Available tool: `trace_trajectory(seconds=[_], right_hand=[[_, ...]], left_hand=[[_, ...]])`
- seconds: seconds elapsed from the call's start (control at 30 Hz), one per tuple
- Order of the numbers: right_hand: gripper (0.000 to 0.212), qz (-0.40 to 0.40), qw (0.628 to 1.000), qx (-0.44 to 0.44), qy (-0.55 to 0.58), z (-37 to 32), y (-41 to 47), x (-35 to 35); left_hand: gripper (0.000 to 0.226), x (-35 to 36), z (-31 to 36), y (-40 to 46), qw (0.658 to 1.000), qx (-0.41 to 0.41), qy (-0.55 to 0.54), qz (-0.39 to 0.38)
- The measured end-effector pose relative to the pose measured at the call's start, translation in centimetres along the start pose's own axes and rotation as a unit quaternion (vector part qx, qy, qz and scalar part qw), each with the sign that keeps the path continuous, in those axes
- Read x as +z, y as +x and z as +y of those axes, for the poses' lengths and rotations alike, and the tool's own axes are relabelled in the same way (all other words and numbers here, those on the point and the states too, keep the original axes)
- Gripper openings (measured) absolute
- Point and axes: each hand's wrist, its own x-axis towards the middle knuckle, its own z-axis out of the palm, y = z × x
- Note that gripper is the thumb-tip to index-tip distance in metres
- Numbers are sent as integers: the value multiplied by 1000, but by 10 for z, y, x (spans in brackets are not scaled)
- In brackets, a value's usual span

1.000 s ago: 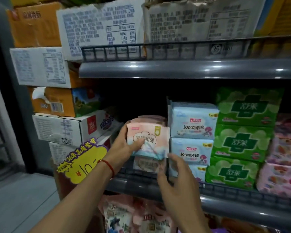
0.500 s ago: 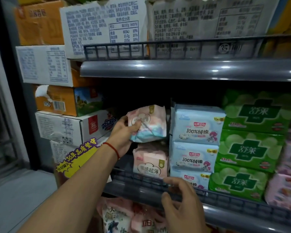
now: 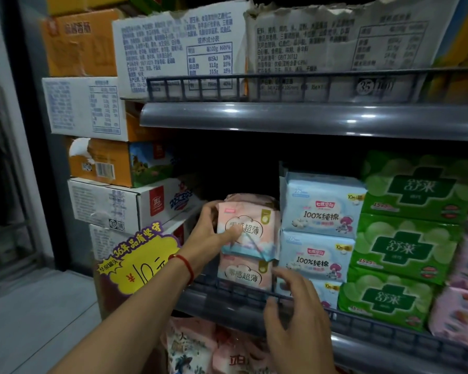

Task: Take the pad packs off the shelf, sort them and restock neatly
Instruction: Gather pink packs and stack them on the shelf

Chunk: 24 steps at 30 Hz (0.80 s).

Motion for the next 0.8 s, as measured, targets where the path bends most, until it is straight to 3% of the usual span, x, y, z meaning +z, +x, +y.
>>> trace_trajectory(seconds=[0.1, 0.2, 0.33, 0.43, 0.53, 0.63, 0.7, 0.8], right_hand=[[58, 6, 987, -132, -87, -24, 37, 9], [84, -58, 944, -217, -242, -48, 91, 17], [93, -164, 885, -166, -403, -60, 116, 17], [93, -184, 871, -171, -421, -58, 110, 14], [81, -175, 884, -169, -399, -57, 104, 16], [77, -118, 893, -173, -399, -45, 104, 20], [73, -81, 894, -183, -402, -37, 104, 24], [68, -89, 892, -162, -413, -37, 104, 27]], left_hand=[[66, -4, 6, 0, 999, -10, -5, -31], [63, -12, 13, 3, 998, -32, -32, -54], [35, -13, 37, 28, 986, -117, -122, 2], [19, -5, 52, 75, 991, -127, -31, 32], [18, 5, 49, 109, 978, -206, -11, -40], [25, 6, 32, 120, 957, -266, -38, -106], [31, 4, 26, 126, 955, -271, -51, -110], [40, -3, 21, 138, 959, -267, -26, -96]])
